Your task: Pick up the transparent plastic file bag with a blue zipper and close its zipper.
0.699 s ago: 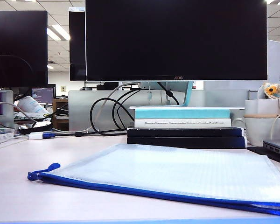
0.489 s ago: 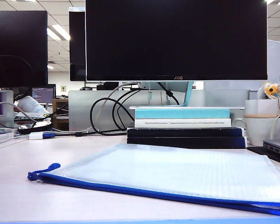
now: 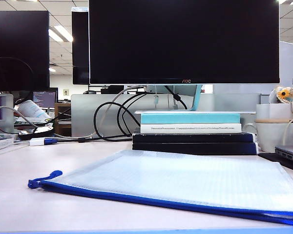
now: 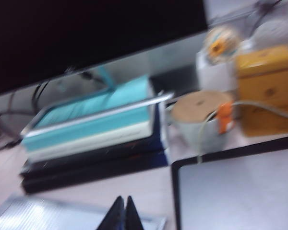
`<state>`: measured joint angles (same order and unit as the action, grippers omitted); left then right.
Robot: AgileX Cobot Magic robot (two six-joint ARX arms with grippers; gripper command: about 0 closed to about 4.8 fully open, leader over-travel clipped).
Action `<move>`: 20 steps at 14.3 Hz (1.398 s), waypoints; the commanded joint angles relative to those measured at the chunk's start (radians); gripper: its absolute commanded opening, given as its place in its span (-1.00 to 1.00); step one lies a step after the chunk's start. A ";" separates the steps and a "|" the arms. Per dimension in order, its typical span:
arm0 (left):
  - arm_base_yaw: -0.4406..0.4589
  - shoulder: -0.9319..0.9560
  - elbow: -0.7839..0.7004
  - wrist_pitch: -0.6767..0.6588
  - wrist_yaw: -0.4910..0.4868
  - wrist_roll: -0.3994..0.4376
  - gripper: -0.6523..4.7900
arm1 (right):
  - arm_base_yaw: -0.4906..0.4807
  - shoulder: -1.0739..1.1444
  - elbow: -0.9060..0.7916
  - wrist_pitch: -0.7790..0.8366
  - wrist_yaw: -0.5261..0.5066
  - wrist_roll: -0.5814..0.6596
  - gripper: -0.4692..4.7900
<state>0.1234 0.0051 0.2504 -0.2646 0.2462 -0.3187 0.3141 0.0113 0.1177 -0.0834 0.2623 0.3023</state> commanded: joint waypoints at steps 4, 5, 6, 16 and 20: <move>0.001 0.245 0.241 -0.121 -0.018 0.216 -0.78 | 0.001 0.549 0.422 0.035 -0.238 -0.075 -0.83; 0.001 0.272 0.265 -0.139 0.013 0.219 -0.78 | 0.001 0.623 0.469 0.035 -0.314 -0.075 -0.83; 0.001 0.313 0.293 -0.167 0.072 0.219 -0.78 | 0.002 0.724 0.530 0.034 -0.407 -0.075 -0.83; -0.003 0.648 0.338 -0.268 0.344 0.348 -0.78 | 0.120 1.229 0.735 -0.057 -0.753 -0.222 -0.82; -0.151 0.861 0.379 -0.272 0.257 0.346 -0.78 | 0.145 1.260 0.735 -0.077 -0.753 -0.248 -0.82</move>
<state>0.0158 0.8371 0.6018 -0.5457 0.5587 0.0269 0.4583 1.2751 0.8474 -0.1757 -0.4900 0.0628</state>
